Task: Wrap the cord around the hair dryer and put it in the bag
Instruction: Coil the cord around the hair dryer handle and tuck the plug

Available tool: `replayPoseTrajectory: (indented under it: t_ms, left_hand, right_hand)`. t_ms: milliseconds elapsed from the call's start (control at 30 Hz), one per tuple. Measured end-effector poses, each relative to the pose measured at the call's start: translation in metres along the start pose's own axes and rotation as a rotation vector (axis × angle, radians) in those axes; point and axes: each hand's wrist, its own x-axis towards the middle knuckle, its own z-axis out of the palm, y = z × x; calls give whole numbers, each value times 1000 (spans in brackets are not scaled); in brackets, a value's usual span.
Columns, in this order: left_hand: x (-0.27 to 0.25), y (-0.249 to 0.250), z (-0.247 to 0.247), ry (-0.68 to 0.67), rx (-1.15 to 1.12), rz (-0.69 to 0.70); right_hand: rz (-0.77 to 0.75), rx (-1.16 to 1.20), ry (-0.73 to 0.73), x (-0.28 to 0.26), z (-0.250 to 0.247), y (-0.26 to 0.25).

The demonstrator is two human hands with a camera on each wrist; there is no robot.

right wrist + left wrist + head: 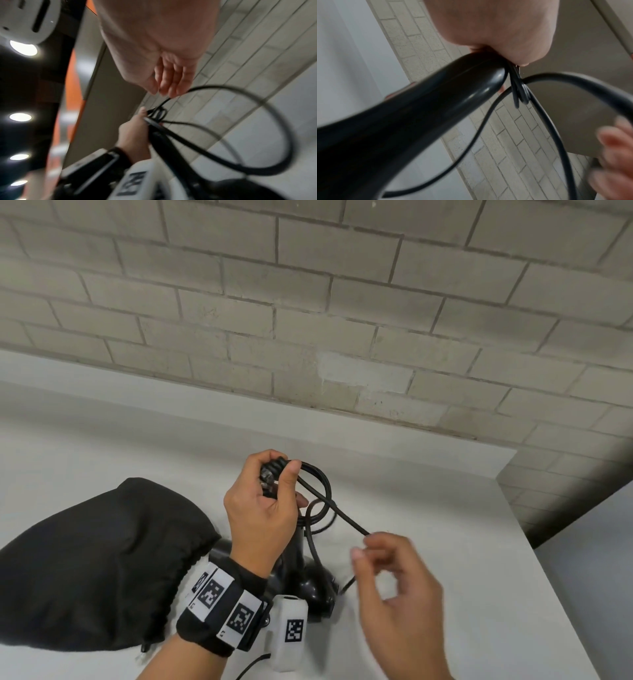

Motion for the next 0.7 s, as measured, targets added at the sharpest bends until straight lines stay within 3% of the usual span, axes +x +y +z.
replayPoseTrajectory:
  t_ms: [100,167,233,367,467,567,600,633,700]
  left_hand:
    - [0,0,1,15,11,3]
    - [0,1,0,22,21,13]
    - [0,1,0,17,21,16]
    - [2,-1,0,-3,28,5]
    - [4,-4,1,-8,49,8]
    - [4,-6,1,-13,74,26]
    - [4,-7,1,-11,75,25]
    - [4,-8,1,-10,74,22]
    - [4,-9,2,-11,63,17]
  right_hand:
    - [234,111,-379,3,23,-22]
    - [365,309,-549,10,30,-33]
    - [397,450,-612,11,29,-36]
    - [283,411,-589,5,5,-25]
    - [162,200,-691,-6,-28,-8]
    - [-26,-236,-717,-11,-66,26]
    - [-94,-387,-794,-13,-68,48]
    - [-17,-456,-871,-23,-73,62]
    - [284,-497,-1014,-41,-83,86]
